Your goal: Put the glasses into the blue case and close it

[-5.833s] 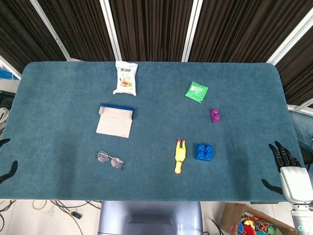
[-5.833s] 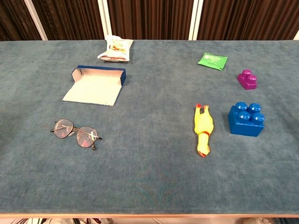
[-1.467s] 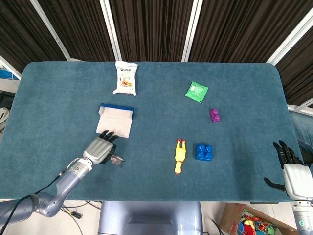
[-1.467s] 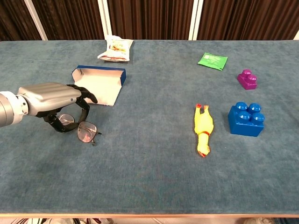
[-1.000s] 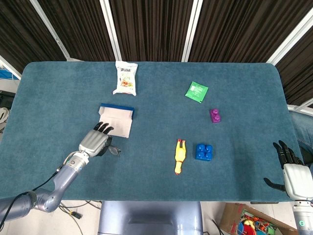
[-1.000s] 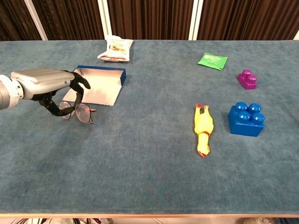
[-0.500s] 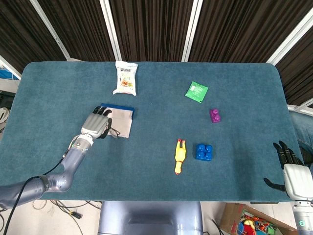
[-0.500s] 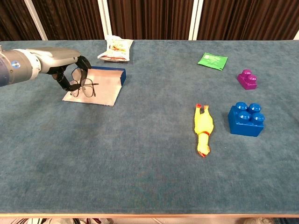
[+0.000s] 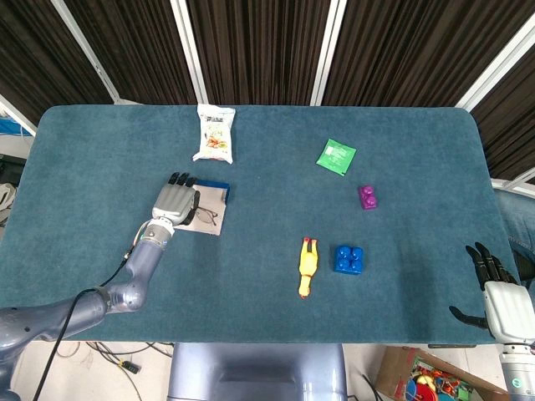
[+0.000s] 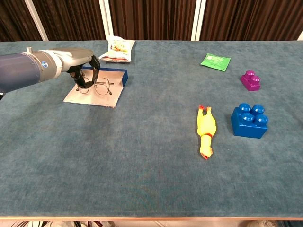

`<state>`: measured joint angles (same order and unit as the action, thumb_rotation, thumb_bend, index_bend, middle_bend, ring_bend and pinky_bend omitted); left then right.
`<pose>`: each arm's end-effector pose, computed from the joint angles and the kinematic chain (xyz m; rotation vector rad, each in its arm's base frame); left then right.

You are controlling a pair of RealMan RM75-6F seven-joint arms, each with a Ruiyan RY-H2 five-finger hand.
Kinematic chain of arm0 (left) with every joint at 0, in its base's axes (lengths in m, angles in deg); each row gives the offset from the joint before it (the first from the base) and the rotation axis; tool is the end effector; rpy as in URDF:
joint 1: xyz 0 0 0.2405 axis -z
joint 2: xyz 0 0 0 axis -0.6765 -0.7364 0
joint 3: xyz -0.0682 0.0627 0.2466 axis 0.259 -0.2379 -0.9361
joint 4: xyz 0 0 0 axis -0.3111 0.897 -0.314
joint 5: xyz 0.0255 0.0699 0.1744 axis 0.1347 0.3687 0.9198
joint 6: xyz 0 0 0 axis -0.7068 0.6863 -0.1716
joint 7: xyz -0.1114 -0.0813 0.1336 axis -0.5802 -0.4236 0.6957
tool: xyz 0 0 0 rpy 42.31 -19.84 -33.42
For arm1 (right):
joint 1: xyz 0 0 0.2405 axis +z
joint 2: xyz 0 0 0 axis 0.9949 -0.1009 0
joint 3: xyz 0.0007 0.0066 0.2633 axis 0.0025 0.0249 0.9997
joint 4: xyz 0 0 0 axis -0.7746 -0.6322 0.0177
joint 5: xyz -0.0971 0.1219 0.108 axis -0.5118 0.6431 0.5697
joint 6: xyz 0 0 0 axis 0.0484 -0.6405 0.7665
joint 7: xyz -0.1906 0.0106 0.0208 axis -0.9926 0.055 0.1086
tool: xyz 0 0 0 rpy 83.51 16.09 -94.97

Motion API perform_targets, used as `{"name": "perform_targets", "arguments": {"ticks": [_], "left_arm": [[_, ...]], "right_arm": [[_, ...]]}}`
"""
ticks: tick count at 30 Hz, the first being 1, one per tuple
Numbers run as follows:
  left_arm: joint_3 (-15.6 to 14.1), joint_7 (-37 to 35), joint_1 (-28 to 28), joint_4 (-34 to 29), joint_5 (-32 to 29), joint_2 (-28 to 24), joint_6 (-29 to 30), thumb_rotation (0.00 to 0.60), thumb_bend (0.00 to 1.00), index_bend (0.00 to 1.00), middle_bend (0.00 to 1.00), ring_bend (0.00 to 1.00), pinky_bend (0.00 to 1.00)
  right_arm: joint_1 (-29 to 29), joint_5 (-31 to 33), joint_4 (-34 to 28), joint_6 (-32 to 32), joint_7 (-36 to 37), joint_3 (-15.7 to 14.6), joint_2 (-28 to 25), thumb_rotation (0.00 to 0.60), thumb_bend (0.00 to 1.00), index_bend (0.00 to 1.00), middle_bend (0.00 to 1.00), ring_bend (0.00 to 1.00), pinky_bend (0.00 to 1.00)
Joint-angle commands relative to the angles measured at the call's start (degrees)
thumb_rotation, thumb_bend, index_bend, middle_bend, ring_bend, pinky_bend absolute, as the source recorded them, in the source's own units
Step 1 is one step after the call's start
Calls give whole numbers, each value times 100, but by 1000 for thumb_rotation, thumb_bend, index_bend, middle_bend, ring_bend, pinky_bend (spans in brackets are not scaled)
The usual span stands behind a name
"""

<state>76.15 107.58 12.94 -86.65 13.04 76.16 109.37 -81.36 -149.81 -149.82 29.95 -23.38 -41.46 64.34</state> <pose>-0.1548 0.4691 -0.0385 -1.7967 -0.9323 -0.6196 -0.3210 -0.2179 0.1817 1.3156 -1.0011 0.8602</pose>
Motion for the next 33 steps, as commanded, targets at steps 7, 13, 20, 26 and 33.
{"name": "perform_targets", "arguments": {"ticks": [7, 13, 20, 26, 33], "left_arm": [[97, 167, 286, 806, -297, 458, -103, 600, 493, 585, 131, 0, 0], [184, 293, 444, 1303, -556, 663, -284, 600, 493, 586, 131, 0, 0], [250, 390, 564, 1753, -764, 914, -437, 600, 493, 587, 131, 0, 0], [297, 401, 632, 1996, -749, 1087, -421, 600, 493, 587, 131, 0, 0], [386, 552, 724, 2164, -807, 1221, -399, 600, 493, 587, 131, 0, 0]], "right_arm": [[-6, 80, -30, -38, 81, 21, -30, 600, 166, 0, 0, 123, 272], [2, 98, -37, -58, 71, 26, -32, 600, 167, 0, 0, 123, 272], [3, 113, -44, -59, 50, 34, -31, 600, 166, 0, 0, 123, 272], [8, 120, -42, -70, 66, 38, -35, 600, 166, 0, 0, 123, 272], [31, 110, -39, -116, 37, 26, -25, 600, 165, 0, 0, 123, 272]]}}
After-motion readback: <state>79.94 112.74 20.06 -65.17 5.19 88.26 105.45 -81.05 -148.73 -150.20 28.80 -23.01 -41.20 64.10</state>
